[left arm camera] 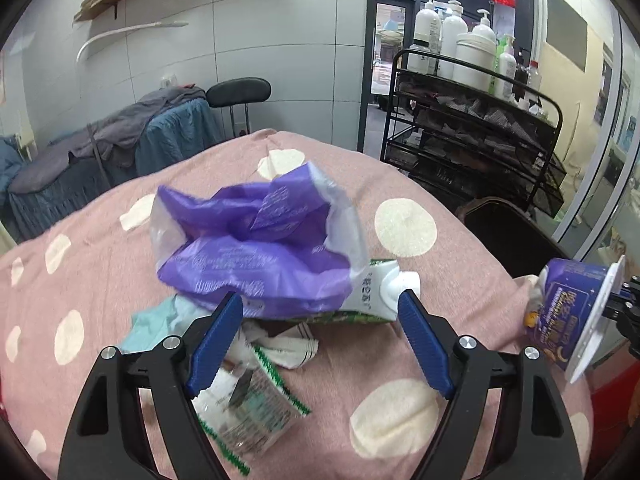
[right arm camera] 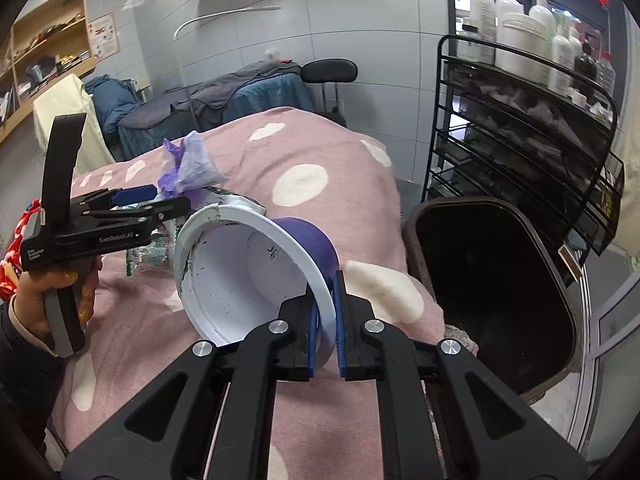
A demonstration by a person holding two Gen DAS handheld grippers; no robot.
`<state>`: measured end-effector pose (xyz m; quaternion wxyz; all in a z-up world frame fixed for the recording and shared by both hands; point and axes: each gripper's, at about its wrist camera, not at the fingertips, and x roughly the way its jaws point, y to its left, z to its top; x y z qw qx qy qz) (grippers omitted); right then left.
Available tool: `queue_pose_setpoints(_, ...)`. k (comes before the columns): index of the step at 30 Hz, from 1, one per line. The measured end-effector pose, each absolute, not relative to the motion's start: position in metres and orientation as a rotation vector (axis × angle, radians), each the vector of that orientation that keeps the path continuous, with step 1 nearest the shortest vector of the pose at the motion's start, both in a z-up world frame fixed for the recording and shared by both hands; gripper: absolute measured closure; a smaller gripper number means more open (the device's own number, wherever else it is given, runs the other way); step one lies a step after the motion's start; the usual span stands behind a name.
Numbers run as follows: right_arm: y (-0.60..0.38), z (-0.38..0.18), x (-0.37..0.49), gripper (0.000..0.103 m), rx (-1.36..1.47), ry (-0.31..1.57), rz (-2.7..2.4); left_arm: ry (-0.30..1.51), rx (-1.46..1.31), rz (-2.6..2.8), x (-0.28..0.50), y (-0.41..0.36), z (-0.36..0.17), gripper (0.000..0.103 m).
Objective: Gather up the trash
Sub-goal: 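Lift the yogurt cup with the right tool while the left tool grasps the purple bag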
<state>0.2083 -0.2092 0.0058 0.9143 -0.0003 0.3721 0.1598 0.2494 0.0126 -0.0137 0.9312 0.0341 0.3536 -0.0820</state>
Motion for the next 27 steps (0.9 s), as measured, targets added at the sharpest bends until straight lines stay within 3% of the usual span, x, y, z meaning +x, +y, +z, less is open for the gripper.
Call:
queue_pose_setpoints(3,-0.215,0.002,0.207,0.094,0.013,0.772,0.325,0.71,0.142,-0.141,0.256,-0.004,-0.017,0.03)
queue_pose_setpoints(9,-0.221,-0.005,0.206,0.094,0.043,0.772,0.329,0.714,0.186,-0.039,0.275,-0.009,-0.026,0.065)
queue_pose_setpoints(11,-0.221,-0.005,0.206,0.094,0.051,0.769,0.329,0.709,0.172,-0.018,0.276,-0.005,-0.026,0.087)
queue_pose_setpoints(14,-0.225,-0.007,0.206,0.094,0.069,0.764,0.329,0.68,0.17,-0.012,0.271,-0.004,-0.021,0.098)
queue_pose_setpoints(27,-0.243,-0.012,0.2,0.094,0.116,0.731,0.315,0.507,0.099,-0.04,0.23,-0.004,0.033,0.101)
